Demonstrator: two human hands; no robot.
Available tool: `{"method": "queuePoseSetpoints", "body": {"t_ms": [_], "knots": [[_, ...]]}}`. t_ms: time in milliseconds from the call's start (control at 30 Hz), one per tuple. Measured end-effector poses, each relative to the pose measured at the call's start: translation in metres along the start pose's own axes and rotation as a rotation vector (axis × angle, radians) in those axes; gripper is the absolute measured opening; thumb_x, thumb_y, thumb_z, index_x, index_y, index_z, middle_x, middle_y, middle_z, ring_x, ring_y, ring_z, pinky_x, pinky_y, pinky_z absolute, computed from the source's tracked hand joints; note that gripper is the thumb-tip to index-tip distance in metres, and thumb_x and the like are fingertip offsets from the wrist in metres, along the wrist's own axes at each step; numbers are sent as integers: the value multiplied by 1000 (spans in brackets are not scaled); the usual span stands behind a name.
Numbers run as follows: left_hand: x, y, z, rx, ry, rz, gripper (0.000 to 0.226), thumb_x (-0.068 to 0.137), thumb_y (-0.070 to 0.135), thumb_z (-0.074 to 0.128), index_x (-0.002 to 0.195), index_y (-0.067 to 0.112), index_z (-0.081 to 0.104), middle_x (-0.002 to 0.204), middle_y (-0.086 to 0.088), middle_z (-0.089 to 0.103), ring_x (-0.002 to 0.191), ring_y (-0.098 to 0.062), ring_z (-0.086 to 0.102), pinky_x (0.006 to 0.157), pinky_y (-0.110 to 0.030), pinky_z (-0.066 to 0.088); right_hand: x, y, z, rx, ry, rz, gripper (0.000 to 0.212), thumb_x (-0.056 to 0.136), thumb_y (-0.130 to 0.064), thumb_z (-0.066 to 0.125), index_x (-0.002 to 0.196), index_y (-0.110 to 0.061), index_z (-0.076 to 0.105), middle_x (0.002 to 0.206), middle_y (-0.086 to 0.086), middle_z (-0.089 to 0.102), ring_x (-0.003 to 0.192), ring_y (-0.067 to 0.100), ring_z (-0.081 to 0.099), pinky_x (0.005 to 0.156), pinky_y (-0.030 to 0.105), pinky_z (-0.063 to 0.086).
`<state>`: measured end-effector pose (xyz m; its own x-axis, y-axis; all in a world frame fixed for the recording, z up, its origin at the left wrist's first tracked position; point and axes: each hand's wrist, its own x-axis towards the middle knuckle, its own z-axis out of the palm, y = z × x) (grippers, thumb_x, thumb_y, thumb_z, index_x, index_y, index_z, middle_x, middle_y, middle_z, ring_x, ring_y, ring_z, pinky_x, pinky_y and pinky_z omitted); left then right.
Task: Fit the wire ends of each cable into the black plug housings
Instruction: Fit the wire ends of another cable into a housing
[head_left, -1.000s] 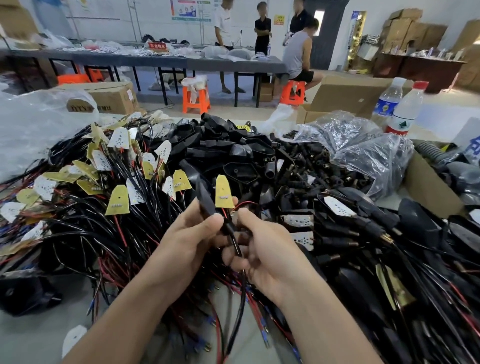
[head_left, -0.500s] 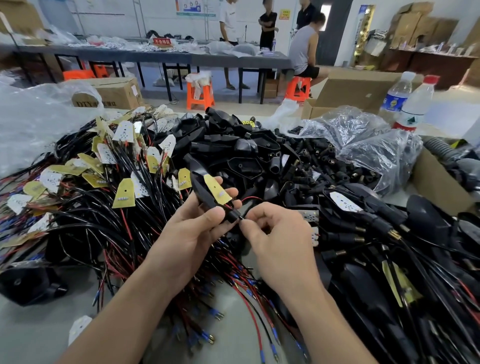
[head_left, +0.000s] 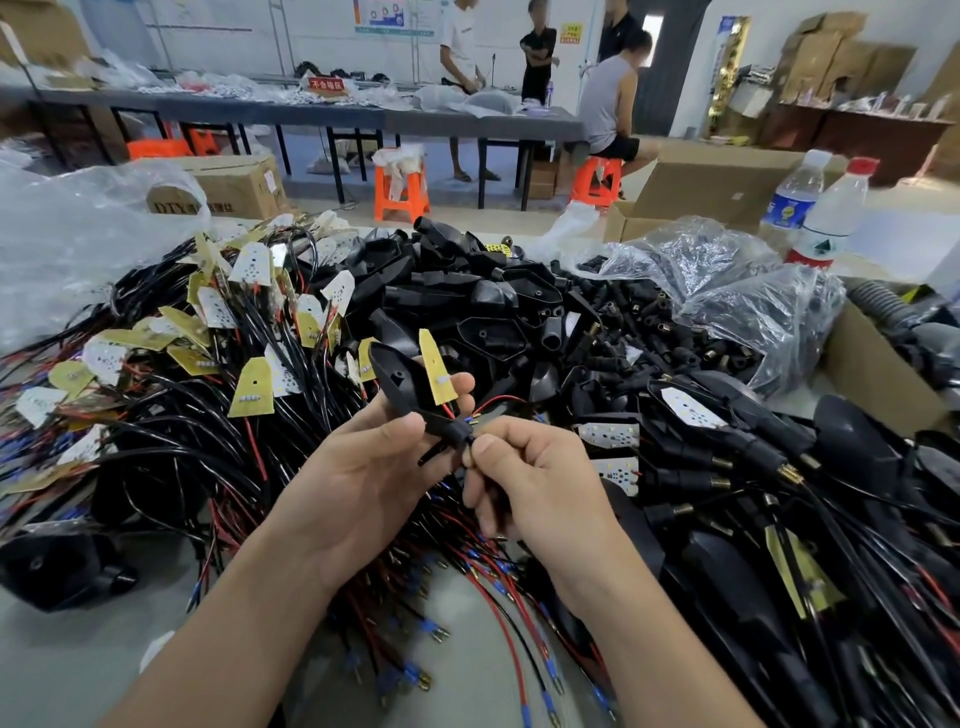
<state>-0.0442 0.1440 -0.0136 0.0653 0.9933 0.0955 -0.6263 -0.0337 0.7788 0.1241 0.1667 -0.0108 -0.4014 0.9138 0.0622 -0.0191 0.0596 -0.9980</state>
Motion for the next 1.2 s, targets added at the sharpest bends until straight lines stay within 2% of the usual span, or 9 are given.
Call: {"method": "queuePoseSetpoints", "body": {"t_ms": [100,167,267,400,533,767,900,1033,1200], "knots": [[0,-1,-1,34,55,9,44,77,9,69,120,3,68,126,-11,72,113,-24,71,95,-37,60,-1,2,1,-146,134,-61,6,85,-22,68,80,-24,71,67,4,70,54,18,59,51,28,46],[0,-3,0,53,81,25,36,82,4,64,118,4,69,121,-11,73,110,-24,72,87,-34,61,-3,4,3,-270,264,-132,13,74,-25,76,84,-28,68,70,-5,70,61,10,63,59,26,52],[3,-7,0,116,108,38,38,81,-1,65,118,4,67,121,-10,74,107,-23,72,83,-31,61,-6,3,7,-501,354,-205,20,73,-28,80,80,-30,61,70,-12,65,66,10,61,61,24,49],[5,-8,-1,138,91,40,46,80,4,62,126,1,62,129,-12,71,117,-28,69,104,-42,55,-9,3,12,-796,381,-280,11,90,-35,62,87,-27,56,68,-7,61,69,19,56,67,40,49],[3,-6,0,102,35,31,48,80,5,65,128,7,66,140,-13,66,125,-27,66,103,-37,55,-12,2,14,-762,410,-330,13,96,-34,53,90,-24,58,67,-1,60,69,27,55,67,45,48],[-2,2,-3,111,127,-11,33,82,16,66,111,19,81,132,-10,71,126,-28,65,92,-32,60,-9,1,11,-640,364,-316,13,94,-32,55,91,-25,65,68,-4,59,64,18,54,62,40,47],[-2,3,-1,156,168,25,41,89,36,63,127,23,73,134,-9,70,121,-24,69,96,-35,59,-7,3,10,-677,460,-295,10,81,-37,58,82,-27,62,63,-8,62,63,21,60,64,40,50],[4,-2,-2,140,199,87,46,85,19,68,131,16,66,130,-10,72,119,-21,70,82,-28,61,-8,5,8,-629,444,-302,9,81,-33,63,78,-25,62,65,-9,63,62,17,58,62,37,49],[1,5,-7,139,134,74,34,80,17,75,114,23,79,132,-7,71,124,-22,68,74,-33,64,-5,0,3,-453,268,-230,14,86,-19,72,74,-20,66,56,-1,58,51,14,48,54,31,44]]}}
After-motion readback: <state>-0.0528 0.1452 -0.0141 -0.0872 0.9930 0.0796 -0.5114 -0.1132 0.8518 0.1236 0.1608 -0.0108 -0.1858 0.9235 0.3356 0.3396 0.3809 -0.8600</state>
